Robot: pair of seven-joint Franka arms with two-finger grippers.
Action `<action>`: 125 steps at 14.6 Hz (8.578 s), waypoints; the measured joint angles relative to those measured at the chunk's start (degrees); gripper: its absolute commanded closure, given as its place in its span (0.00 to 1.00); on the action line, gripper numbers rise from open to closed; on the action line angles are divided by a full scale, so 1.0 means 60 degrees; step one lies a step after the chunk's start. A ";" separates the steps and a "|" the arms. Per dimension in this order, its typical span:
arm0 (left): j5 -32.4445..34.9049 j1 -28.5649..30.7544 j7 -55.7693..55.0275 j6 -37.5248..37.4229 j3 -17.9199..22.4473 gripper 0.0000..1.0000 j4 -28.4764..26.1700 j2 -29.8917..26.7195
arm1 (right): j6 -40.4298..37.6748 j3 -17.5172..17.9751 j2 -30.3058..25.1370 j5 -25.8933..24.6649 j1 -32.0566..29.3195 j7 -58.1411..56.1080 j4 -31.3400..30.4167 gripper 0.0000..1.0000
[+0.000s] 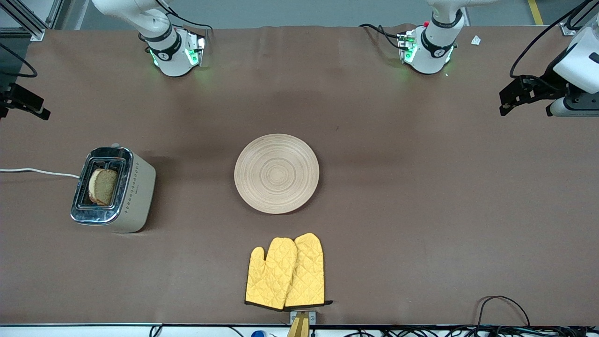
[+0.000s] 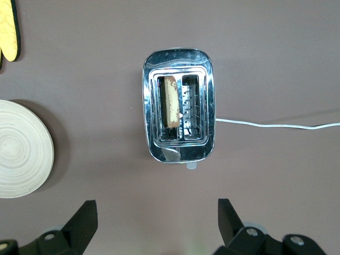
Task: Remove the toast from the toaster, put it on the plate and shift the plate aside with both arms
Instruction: 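Move the right gripper toward the toast in the chrome toaster, then grasp the toast slice with the right gripper and lift it out, then carry the toast with the right gripper over the wooden plate, then lower the toast onto the plate and open the right gripper, then retract the right gripper while the left gripper reaches the plate rim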
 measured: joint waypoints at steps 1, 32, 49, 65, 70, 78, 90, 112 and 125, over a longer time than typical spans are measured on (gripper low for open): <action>0.0000 0.0000 0.0000 0.0000 0.0000 0.00 0.0000 0.0000 | 0.0000 0.0000 0.0001 0.0000 0.0000 0.0000 0.0000 0.00; 0.0000 0.0037 0.0001 -0.0008 0.0072 0.00 -0.0002 0.0307 | 0.2412 -0.0001 0.4585 0.1107 -0.0675 -0.1503 -0.0032 0.92; 0.0000 0.0056 0.0001 -0.0016 0.0130 0.00 -0.0057 0.0532 | 0.1625 0.0167 0.5347 0.1520 0.4272 0.4193 0.1114 0.91; 0.0000 0.0015 -0.0004 -0.0016 0.0119 0.00 -0.0067 0.0733 | 0.5531 0.0385 0.5767 0.8610 0.4602 0.4698 -0.0946 0.91; 0.0000 -0.0009 -0.0011 -0.0016 0.0075 0.00 -0.0067 0.0753 | 0.5524 0.0401 0.5787 0.9017 0.4537 0.4540 -0.1191 0.00; 0.0000 -0.0009 -0.0011 -0.0016 0.0068 0.00 -0.0068 0.0776 | 0.5359 0.0251 0.5747 0.5820 0.4486 0.4324 -0.0977 0.00; -0.2443 -0.0042 0.0085 0.1169 0.0023 0.00 -0.0163 0.2529 | 0.3096 -0.2980 0.4402 0.3635 0.4180 0.0366 -0.0288 0.00; -1.2025 -0.1193 0.8611 0.7092 -0.1986 0.40 -0.2354 0.7721 | 0.0340 -0.5460 0.3926 0.3579 0.3506 -0.1649 0.2275 0.00; -1.2533 -0.1820 0.8611 0.7568 -0.1991 0.87 -0.2348 0.8371 | -0.0618 0.0514 0.3447 0.1841 -0.1245 -0.1652 0.3552 0.00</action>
